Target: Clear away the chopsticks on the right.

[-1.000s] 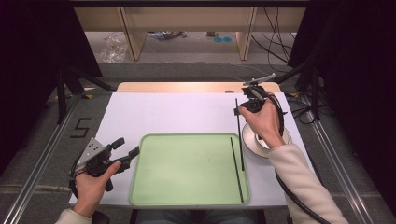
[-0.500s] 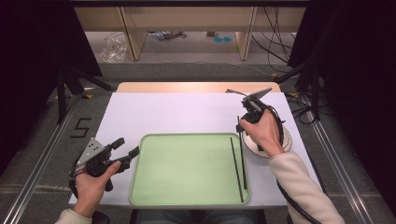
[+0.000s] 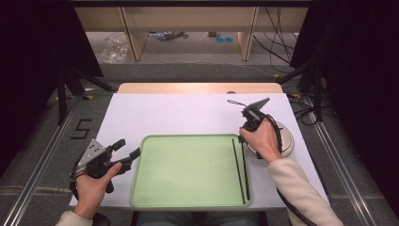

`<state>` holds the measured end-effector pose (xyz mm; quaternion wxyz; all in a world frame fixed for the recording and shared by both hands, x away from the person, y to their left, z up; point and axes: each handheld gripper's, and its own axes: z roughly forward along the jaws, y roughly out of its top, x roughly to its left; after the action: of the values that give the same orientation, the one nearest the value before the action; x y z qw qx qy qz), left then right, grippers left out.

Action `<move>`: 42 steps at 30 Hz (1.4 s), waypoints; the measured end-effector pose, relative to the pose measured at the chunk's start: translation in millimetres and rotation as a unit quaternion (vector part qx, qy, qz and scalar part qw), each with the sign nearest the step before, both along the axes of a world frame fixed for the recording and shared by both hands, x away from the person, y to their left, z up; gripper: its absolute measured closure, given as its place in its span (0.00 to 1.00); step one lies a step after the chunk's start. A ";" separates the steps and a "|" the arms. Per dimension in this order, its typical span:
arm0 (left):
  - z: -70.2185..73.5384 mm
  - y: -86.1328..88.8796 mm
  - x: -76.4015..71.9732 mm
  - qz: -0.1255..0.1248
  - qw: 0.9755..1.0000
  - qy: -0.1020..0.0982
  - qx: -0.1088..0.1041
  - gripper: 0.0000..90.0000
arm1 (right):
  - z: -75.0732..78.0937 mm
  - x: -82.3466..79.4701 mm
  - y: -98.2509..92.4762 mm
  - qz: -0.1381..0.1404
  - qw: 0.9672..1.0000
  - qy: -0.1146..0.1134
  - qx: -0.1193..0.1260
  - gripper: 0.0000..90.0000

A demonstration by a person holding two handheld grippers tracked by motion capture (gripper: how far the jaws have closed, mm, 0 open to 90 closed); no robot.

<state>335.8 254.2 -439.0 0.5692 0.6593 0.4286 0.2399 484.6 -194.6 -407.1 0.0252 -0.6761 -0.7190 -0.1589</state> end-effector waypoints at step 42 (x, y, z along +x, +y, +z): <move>0.2 0.3 -0.3 -0.002 1.000 -0.001 0.001 0.29 | -36.0 0.8 22.2 -0.022 0.998 0.013 -0.057 0.88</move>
<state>335.5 254.5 -438.9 0.5695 0.6605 0.4263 0.2402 485.5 -172.4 -443.1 -0.0072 -0.6939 -0.7117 -0.1091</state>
